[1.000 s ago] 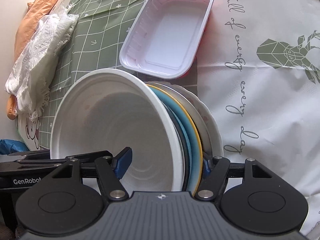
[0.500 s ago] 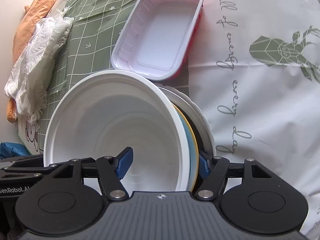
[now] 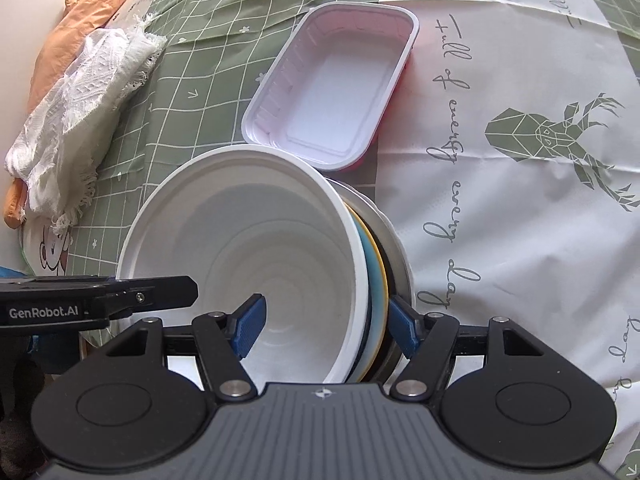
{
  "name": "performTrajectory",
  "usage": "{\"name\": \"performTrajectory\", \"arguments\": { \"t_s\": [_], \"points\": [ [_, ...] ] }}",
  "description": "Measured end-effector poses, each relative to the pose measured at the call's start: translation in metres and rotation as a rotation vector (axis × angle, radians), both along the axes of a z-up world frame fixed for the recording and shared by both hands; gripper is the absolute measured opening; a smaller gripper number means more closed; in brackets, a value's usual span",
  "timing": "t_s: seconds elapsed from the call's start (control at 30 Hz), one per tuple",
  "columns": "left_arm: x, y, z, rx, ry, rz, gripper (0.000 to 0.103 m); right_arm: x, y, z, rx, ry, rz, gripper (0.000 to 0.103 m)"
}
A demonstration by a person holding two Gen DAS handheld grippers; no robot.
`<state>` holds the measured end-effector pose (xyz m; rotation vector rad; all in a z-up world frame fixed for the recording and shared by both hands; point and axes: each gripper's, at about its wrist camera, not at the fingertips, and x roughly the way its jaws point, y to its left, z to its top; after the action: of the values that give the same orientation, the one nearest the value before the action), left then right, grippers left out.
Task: Organize plates and bowls
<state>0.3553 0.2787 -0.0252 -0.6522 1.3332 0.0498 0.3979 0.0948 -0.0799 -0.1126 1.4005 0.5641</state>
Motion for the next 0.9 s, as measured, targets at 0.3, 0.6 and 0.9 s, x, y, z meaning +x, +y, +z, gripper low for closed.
{"name": "performTrajectory", "arguments": {
  "t_s": [0.3, 0.6, 0.9],
  "points": [
    [-0.015, -0.002, 0.004, -0.009, 0.008, 0.022, 0.031, -0.015, -0.007, 0.008, 0.009, -0.01, 0.017, 0.068],
    [-0.017, 0.002, 0.01, 0.043, 0.024, 0.034, 0.031, -0.024, 0.003, 0.028, -0.159, -0.289, 0.096, 0.068],
    [-0.02, 0.001, 0.007, 0.011, 0.028, 0.05, 0.026, -0.025, -0.016, 0.029, -0.084, -0.299, 0.036, 0.068]
  ]
}}
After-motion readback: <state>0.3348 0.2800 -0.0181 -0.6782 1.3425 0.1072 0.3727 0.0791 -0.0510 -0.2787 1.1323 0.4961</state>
